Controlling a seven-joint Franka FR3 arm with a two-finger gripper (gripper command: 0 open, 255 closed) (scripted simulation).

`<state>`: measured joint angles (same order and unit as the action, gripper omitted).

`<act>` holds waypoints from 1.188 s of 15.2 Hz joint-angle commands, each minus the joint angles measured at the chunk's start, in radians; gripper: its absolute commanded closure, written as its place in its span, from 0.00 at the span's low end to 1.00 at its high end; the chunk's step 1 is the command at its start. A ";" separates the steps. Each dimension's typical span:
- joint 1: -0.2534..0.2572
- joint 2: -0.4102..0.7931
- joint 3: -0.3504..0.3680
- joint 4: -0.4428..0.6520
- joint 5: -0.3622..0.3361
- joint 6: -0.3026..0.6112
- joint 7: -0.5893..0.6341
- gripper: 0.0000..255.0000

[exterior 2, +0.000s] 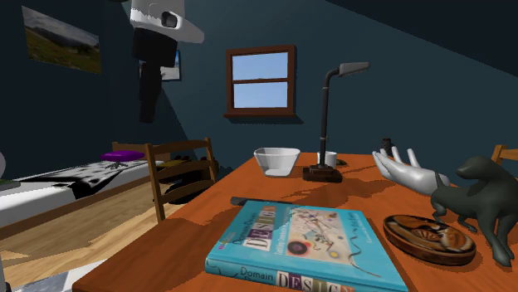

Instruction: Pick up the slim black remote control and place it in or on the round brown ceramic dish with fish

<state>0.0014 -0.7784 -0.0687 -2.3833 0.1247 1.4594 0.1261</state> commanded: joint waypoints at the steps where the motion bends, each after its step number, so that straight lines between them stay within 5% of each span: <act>1: 0.000 0.000 0.000 0.000 0.000 0.000 0.000 0.00; 10: -0.029 0.217 0.149 -0.045 0.051 0.327 0.256 0.00; 18: -0.070 0.495 0.250 0.025 0.014 0.578 0.498 0.00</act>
<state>-0.0633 -0.3317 0.1659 -2.3770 0.1468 2.0008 0.5853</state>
